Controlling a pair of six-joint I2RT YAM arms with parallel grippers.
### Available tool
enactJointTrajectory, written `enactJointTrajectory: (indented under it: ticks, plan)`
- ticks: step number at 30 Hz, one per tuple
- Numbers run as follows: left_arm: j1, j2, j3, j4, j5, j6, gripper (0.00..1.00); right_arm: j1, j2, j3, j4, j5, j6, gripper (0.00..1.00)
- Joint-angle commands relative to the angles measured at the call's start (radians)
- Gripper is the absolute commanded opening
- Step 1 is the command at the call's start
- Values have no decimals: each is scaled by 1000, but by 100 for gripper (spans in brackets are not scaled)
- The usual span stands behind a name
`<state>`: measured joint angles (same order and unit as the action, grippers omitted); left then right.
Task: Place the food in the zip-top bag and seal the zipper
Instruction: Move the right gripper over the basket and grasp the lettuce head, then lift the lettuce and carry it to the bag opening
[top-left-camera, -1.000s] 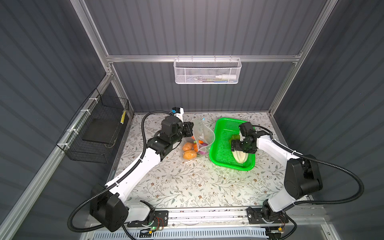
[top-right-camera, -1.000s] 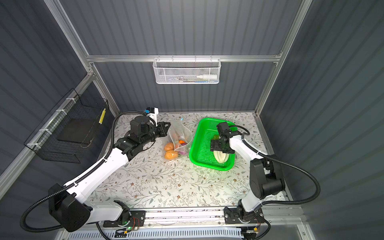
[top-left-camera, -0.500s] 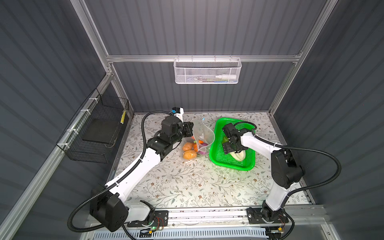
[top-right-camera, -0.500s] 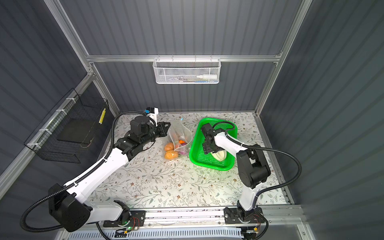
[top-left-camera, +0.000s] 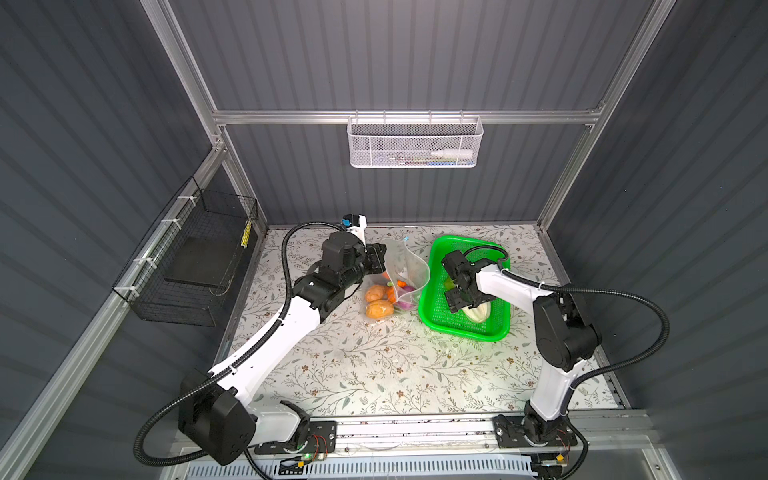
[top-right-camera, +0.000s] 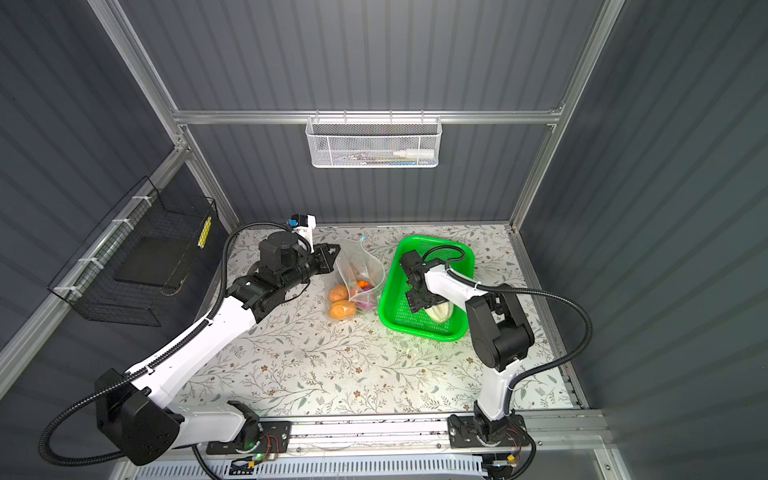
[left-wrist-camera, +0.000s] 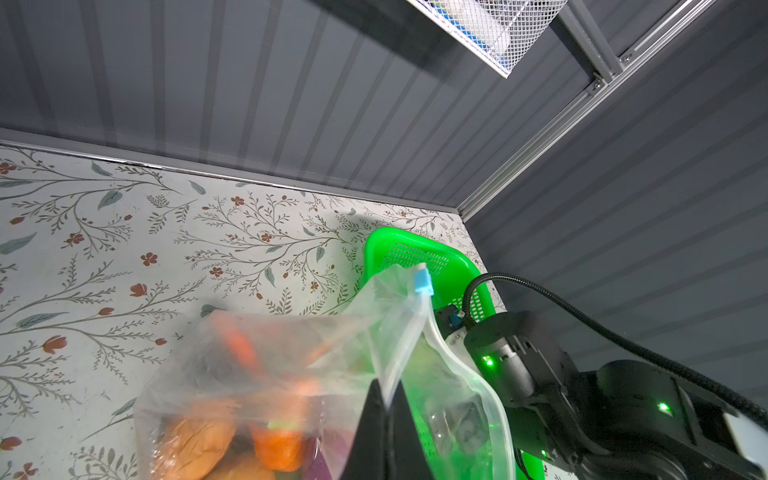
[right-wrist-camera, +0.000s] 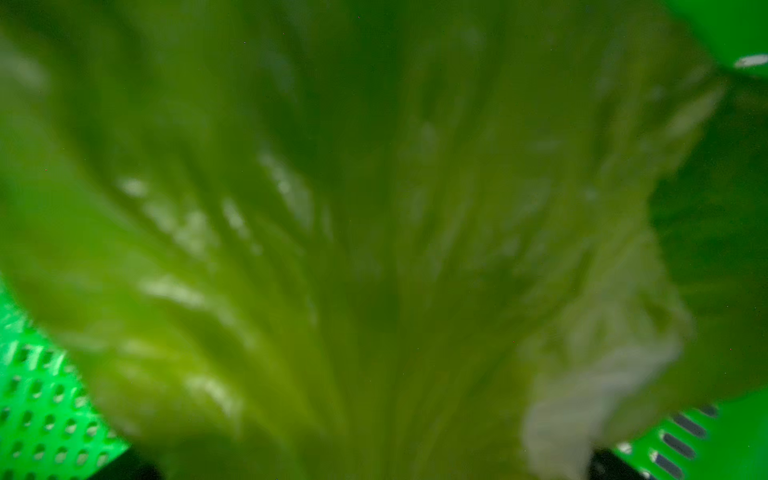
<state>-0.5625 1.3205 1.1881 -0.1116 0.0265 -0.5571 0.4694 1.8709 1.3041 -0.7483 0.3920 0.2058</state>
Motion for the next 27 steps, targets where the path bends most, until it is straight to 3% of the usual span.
enactJointTrajectory:
  ticks: [1,6,9,18,27]
  plan:
    - [-2,-27,0,-12,-8,3,0,6,3,3,9,22,2,96]
    - [-2,-28,8,-19,-10,8,0,-14,-31,-4,39,-6,15,66]
    - [-2,-27,3,-14,-8,4,0,-46,-56,-14,60,-60,26,59]
    - [-2,-17,2,-10,8,-7,0,-157,-215,-38,146,-266,74,54]
    - [-2,4,22,-33,14,15,0,-216,-348,-68,262,-352,112,52]
